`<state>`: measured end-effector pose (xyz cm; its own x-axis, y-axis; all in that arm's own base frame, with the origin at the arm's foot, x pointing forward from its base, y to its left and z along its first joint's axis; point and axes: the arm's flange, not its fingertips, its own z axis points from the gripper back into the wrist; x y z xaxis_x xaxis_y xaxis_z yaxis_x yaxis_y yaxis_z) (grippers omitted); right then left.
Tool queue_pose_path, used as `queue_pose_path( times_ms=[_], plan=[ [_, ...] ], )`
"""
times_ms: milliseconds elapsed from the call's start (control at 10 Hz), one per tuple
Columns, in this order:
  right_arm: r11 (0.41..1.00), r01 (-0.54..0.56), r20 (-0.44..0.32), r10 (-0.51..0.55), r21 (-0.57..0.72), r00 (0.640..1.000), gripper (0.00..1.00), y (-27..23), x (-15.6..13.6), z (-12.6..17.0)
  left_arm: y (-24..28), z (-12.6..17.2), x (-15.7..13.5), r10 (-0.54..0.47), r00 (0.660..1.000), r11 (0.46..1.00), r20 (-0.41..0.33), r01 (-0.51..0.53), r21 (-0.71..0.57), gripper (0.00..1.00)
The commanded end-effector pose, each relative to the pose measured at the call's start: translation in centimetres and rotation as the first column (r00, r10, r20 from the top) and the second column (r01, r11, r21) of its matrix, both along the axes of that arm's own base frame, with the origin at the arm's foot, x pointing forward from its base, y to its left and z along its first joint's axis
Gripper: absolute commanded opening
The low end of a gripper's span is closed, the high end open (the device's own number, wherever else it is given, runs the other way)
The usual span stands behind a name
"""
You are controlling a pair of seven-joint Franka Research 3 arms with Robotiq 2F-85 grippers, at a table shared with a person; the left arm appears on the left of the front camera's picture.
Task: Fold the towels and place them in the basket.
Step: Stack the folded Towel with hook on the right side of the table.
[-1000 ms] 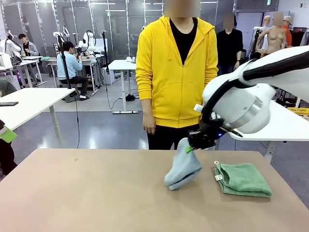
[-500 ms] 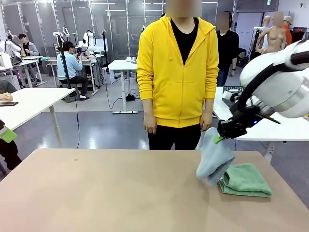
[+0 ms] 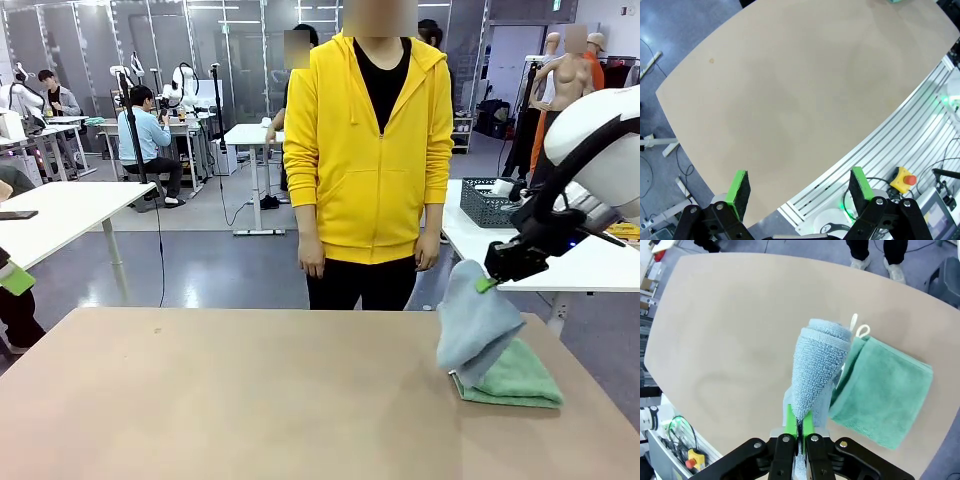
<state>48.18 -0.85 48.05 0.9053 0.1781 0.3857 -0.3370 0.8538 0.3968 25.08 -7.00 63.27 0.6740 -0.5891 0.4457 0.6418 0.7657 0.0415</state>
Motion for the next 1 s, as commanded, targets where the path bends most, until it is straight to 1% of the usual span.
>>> queue_pose_path(
  times_ms=[0,100,200,300,600,700,900],
  plan=[
    [1.000,-0.025,0.013,0.024,0.008,1.000,0.05,-2.3,1.0,-1.4,0.0,0.1,0.0,0.001,1.000,1.000,0.000,-0.001,0.000,1.00],
    [1.000,0.001,0.021,-0.001,-0.009,1.000,0.05,-3.2,1.8,-2.6,0.0,0.1,0.0,0.001,1.000,1.000,0.000,-0.001,0.000,1.00],
    [0.998,0.046,-0.003,-0.046,-0.043,0.999,0.05,-4.0,2.5,-3.8,0.0,0.1,0.0,0.001,1.000,1.000,0.000,-0.001,0.000,1.00],
    [0.996,0.068,-0.017,-0.069,-0.065,0.997,0.05,-4.6,2.9,-4.6,0.0,0.1,0.0,0.001,1.000,1.000,0.000,-0.001,0.000,1.00],
    [0.980,0.113,-0.094,-0.129,-0.165,0.987,0.05,-5.4,3.8,-6.9,0.0,0.1,0.0,0.001,1.000,1.000,0.000,-0.001,0.000,1.00],
    [0.967,0.132,-0.119,-0.161,-0.220,0.980,0.05,-5.6,4.1,-7.7,0.0,0.1,0.0,0.001,1.000,1.000,0.000,-0.001,0.000,1.00],
    [0.947,0.157,-0.167,-0.209,-0.280,0.964,0.05,-5.7,4.8,-9.1,0.0,0.1,0.0,0.001,1.000,1.000,0.000,-0.001,0.000,1.00]
  ],
)
